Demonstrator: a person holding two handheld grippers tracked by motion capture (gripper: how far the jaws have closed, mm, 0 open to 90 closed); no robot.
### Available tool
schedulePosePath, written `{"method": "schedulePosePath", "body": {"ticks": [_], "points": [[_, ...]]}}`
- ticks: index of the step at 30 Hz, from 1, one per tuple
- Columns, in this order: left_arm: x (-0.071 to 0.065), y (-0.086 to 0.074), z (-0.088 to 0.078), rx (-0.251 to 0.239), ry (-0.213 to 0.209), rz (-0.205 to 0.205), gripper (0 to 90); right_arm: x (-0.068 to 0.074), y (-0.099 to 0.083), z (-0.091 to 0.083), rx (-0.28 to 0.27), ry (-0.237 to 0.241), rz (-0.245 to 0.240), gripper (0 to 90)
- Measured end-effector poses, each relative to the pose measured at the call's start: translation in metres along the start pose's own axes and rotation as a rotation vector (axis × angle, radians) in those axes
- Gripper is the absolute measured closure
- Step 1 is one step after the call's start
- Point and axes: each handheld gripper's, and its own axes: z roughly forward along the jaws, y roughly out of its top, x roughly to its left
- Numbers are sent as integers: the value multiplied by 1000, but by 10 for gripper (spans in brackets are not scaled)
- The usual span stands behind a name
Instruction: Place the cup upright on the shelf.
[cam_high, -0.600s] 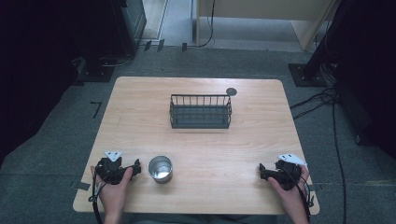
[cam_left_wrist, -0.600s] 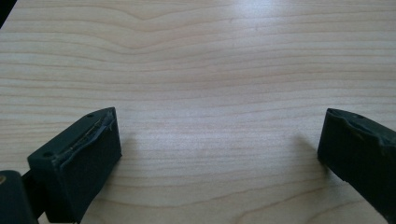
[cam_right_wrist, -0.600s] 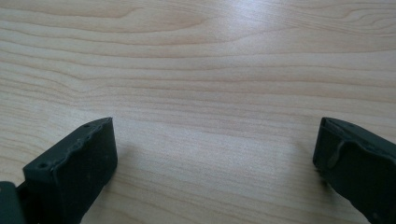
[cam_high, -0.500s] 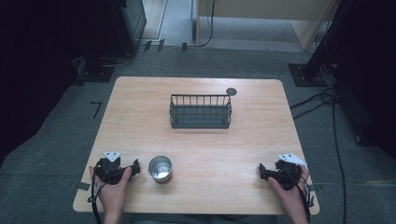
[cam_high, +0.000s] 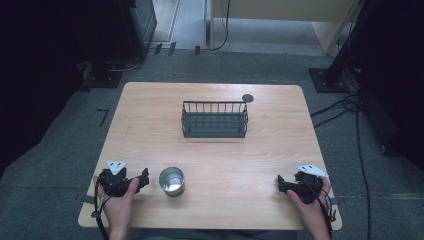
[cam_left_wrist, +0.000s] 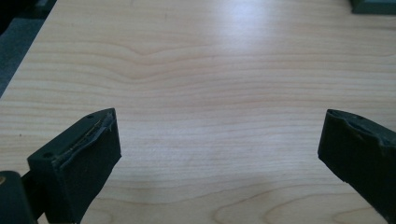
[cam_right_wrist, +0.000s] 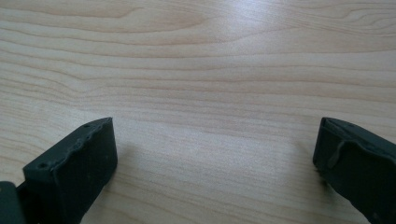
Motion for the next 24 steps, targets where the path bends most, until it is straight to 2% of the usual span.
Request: {"method": "schedulePosePath", "body": {"ticks": [5, 12, 17, 24], "points": [[-7, 9, -9, -27, -28, 22, 0, 0, 0, 0, 0, 0, -1, 0], [-18, 25, -26, -74, -62, 36, 0, 0, 0, 0, 0, 0, 0, 0], [-24, 29, -32, -90, -91, 33, 0, 0, 0, 0, 0, 0, 0, 0], [-44, 34, -41, -108, -151, 63, 0, 0, 0, 0, 0, 0, 0, 0]]}}
